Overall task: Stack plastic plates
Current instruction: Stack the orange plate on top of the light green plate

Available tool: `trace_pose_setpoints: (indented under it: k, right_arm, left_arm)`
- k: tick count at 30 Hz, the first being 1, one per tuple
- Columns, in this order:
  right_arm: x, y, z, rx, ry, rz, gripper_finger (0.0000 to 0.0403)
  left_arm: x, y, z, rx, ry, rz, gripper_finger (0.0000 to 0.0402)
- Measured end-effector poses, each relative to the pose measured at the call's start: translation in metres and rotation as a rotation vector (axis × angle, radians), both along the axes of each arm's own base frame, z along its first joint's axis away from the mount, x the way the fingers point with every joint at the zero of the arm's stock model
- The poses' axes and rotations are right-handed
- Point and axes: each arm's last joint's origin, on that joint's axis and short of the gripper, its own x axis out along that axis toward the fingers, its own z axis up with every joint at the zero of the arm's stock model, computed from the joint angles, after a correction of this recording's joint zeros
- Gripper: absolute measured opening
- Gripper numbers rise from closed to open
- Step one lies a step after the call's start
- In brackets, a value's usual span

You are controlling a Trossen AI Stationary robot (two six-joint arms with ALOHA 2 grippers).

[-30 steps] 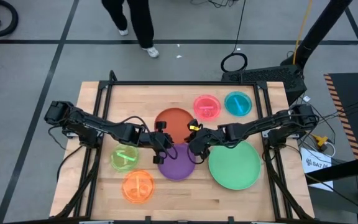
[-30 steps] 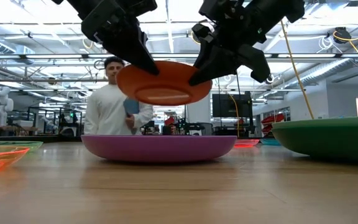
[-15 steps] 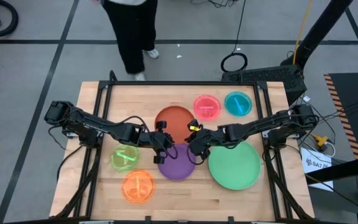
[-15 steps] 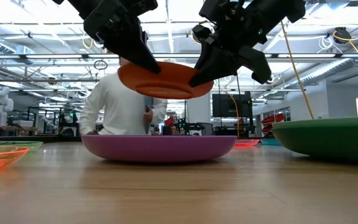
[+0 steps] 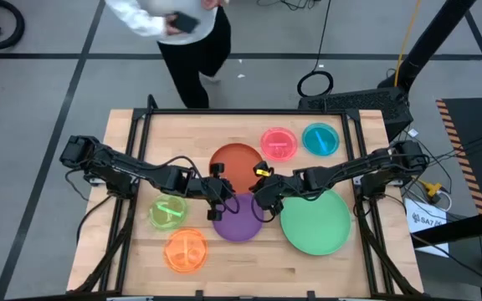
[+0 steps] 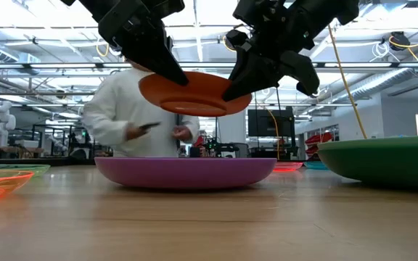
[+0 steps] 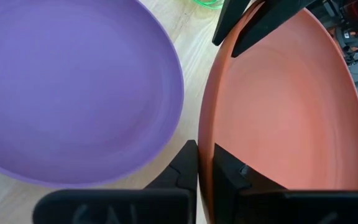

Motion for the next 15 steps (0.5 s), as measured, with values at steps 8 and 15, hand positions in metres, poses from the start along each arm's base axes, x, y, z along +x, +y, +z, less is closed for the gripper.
trace_pose_setpoints:
  k: [8,15]
  right_arm:
    - [-0.0001,0.0000,0.0000,0.002,0.002,-0.003,0.0009]
    - [-0.0002,0.0000,0.0001,0.003,0.002,-0.003,0.0009]
  left_arm:
    - [0.0002,0.0001,0.0000,0.029,-0.002,-0.017,0.0047]
    - [0.0003,0.0000,0.0001,0.015,-0.006,-0.003,0.0047]
